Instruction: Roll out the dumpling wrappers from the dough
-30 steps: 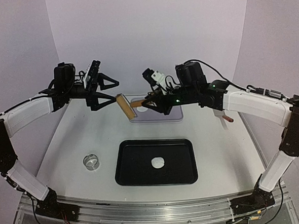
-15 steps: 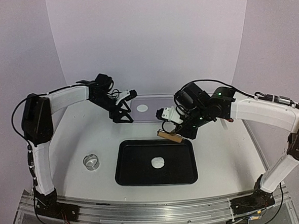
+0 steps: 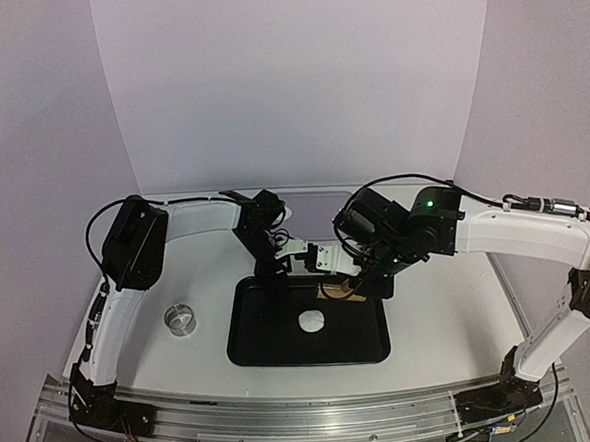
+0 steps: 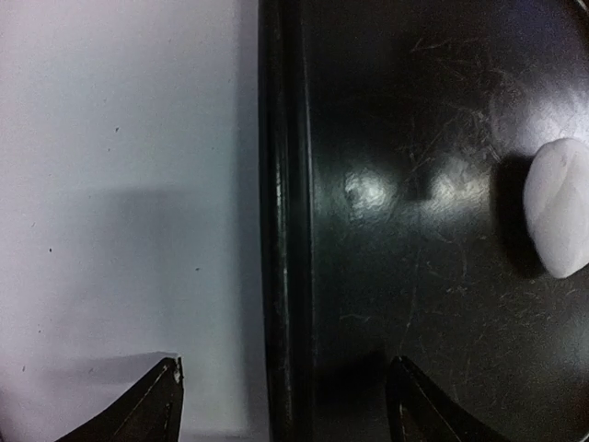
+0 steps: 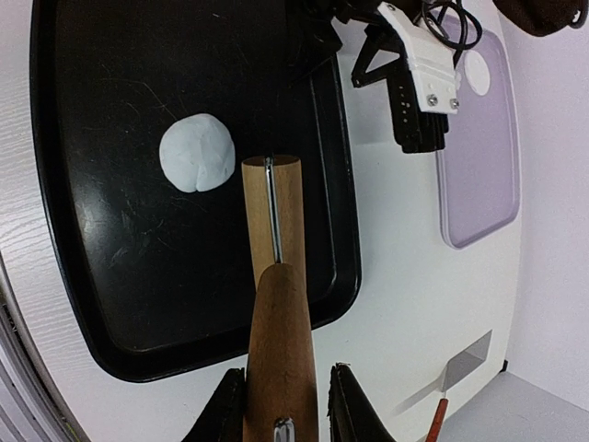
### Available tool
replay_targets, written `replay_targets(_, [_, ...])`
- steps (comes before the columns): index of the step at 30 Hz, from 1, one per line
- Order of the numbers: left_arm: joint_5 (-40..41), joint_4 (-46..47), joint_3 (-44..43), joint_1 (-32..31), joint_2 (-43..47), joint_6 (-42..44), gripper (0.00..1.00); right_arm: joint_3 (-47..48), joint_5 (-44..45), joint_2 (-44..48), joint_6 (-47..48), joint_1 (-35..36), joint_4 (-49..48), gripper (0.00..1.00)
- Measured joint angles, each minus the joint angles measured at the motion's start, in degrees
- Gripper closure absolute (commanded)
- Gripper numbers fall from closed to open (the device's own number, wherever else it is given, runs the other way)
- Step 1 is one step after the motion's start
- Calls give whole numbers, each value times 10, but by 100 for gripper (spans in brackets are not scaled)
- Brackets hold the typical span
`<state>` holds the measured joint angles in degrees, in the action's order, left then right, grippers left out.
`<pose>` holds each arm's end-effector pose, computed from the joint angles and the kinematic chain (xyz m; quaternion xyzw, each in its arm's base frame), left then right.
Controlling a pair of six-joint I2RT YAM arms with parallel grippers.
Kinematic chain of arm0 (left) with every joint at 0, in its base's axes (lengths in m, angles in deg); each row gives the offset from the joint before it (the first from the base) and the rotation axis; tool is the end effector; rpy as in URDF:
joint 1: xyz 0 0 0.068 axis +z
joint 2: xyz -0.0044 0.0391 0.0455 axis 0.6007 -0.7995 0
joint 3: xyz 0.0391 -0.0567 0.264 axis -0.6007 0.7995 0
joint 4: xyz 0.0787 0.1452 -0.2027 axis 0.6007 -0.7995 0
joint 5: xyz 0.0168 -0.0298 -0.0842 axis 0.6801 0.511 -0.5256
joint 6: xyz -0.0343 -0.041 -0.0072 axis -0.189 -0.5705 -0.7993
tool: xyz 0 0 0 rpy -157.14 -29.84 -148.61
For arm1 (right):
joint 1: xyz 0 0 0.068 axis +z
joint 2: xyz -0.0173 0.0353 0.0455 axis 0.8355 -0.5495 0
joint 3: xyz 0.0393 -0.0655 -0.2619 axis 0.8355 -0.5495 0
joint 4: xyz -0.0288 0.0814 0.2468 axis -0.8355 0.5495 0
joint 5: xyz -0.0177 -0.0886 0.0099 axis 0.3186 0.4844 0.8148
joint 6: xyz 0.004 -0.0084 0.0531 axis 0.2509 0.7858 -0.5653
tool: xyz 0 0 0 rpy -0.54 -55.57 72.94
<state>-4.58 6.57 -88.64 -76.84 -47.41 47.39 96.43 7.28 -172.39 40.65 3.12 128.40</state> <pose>0.3650 -0.3248 0.1385 0.7190 0.6480 -0.1948 0.1591 0.1739 0.2740 0.2939 -0.6467 0.6983 -0.1003 0.2901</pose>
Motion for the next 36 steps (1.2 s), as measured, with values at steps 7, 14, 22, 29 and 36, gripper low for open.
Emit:
replay_targets(7, [22, 9, -5, -1, -4, 6, 56, 0, 0, 0, -4, 19, 4, 100])
replay_targets(14, [23, 14, -2, -10, -4, 18, 77, 23, 10, -27, 5, 45, 10, 100])
replay_targets(22, [14, 24, 7, -14, -1, 31, 96, 50, 14, -97, 10, 76, 6, 100])
replay_targets(29, [1, 29, 12, -12, -1, 14, 100, 61, 23, -123, 10, 81, 7, 100])
replay_targets(36, [-2, 34, 15, -11, 1, 4, 100, 95, 45, -153, 4, 81, 9, 100])
